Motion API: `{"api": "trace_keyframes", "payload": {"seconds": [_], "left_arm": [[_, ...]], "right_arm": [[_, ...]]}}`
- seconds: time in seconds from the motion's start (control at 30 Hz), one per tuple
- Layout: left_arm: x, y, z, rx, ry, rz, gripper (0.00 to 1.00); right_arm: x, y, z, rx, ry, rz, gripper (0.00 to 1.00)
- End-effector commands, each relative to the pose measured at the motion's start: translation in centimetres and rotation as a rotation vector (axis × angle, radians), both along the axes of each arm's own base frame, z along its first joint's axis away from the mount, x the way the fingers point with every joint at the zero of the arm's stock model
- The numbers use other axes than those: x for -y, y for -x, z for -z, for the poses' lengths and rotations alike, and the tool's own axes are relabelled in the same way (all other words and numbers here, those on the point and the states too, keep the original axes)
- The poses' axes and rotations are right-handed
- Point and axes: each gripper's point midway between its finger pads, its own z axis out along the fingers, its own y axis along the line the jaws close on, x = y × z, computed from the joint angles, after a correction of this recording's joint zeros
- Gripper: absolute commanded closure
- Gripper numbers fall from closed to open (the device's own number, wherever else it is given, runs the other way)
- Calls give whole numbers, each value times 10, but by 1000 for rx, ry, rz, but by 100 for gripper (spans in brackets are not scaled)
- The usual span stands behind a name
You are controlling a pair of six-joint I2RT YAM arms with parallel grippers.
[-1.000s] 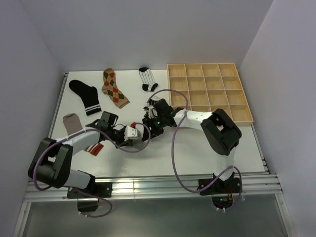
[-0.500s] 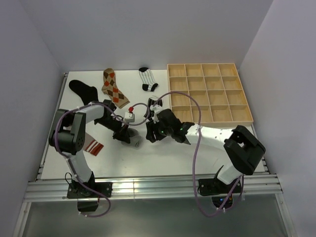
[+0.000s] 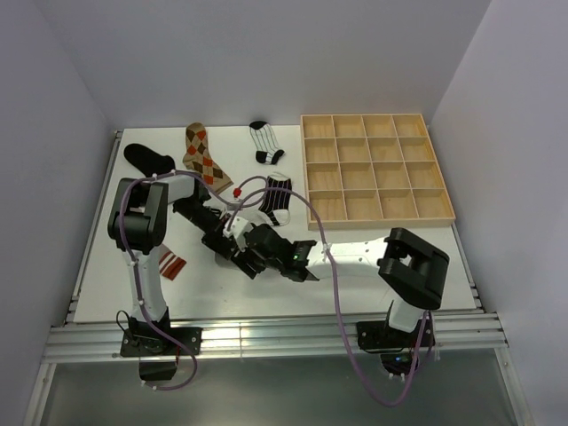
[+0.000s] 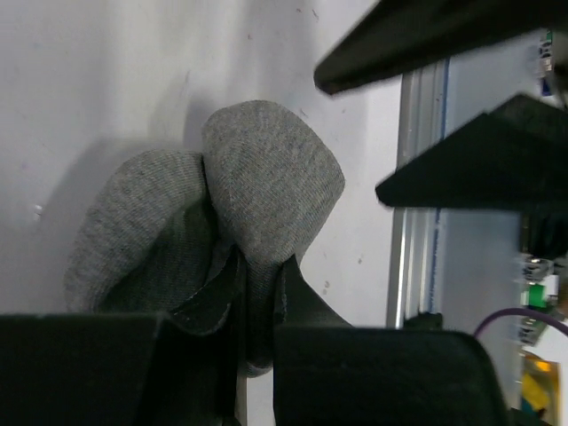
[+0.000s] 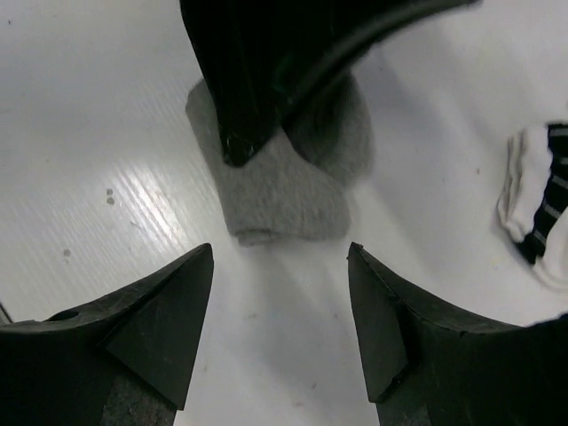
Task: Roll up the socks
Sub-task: Roll the sock at the center of the board.
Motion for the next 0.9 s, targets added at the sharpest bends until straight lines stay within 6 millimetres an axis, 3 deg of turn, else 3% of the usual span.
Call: {"api": "trace_keyframes", "payload": {"seconds": [0.0, 0.23, 0.57, 0.67, 0.7, 0.77, 0.8, 0.83, 0.87], "left_arm": [[-17, 7, 20, -36, -116, 53, 100], [-16, 7, 21, -71, -130, 43, 100], [-13, -1, 21, -70, -144, 21, 96], [-10, 0, 19, -59, -139, 20, 90], [-8, -2, 19, -51, -136, 14, 84], [-5, -2, 17, -43, -126, 4, 82], [-5, -3, 13, -29, -125, -8, 79], [-3, -7, 14, -5, -114, -22, 71], [-1, -8, 11, 6, -105, -29, 70]], "right_arm": [[-31, -12, -32, 150, -32, -46, 30], [-43, 0, -12, 166, 50, -108, 30], [-48, -4, 22, 167, 141, -108, 32], [-47, -9, 32, 171, 177, -84, 41], [-46, -10, 35, 172, 182, -77, 44], [-44, -9, 41, 157, 186, -71, 58], [-43, -8, 42, 148, 183, -71, 71], [-43, -8, 42, 138, 177, -68, 72], [-39, -7, 46, 127, 187, -66, 74]]}}
